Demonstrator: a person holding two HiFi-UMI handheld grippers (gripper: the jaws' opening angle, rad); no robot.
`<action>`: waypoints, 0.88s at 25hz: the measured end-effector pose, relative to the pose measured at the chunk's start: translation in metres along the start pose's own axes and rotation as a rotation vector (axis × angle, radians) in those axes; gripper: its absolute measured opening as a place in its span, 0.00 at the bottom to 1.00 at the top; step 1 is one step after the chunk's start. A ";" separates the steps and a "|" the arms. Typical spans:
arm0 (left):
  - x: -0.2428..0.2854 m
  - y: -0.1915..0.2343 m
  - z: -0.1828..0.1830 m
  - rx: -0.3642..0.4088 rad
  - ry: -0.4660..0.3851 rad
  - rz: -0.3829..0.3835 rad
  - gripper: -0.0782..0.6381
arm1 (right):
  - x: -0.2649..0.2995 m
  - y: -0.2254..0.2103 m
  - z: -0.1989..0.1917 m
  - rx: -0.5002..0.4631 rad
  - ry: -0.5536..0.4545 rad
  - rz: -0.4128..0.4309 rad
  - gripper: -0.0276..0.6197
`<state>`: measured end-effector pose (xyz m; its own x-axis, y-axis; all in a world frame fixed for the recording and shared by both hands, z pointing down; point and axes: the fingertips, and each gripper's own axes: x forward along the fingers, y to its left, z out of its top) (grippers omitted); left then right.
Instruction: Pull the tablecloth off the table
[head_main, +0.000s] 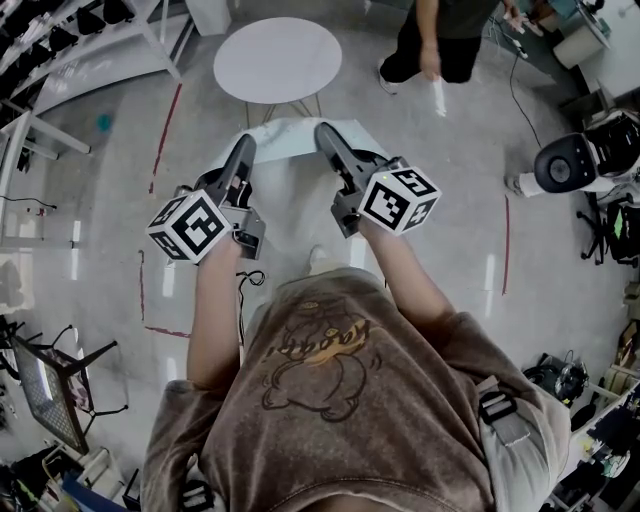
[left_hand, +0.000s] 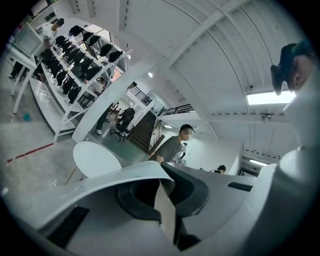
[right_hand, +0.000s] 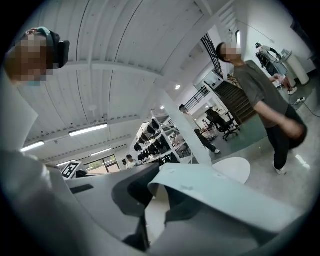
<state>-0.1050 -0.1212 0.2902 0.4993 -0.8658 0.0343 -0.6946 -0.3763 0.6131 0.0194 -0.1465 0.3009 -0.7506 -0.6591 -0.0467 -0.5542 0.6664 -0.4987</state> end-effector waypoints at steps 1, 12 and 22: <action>0.005 0.002 0.000 0.000 0.002 0.006 0.14 | 0.003 -0.005 0.001 0.004 0.003 0.001 0.10; 0.034 0.027 -0.007 0.024 -0.002 0.071 0.14 | 0.023 -0.039 -0.007 0.020 0.046 0.058 0.10; 0.054 0.055 -0.004 0.061 -0.010 0.077 0.14 | 0.051 -0.059 -0.012 0.006 0.073 0.074 0.11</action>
<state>-0.1140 -0.1867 0.3291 0.4382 -0.8960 0.0716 -0.7610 -0.3274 0.5601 0.0093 -0.2146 0.3386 -0.8135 -0.5812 -0.0205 -0.4947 0.7100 -0.5011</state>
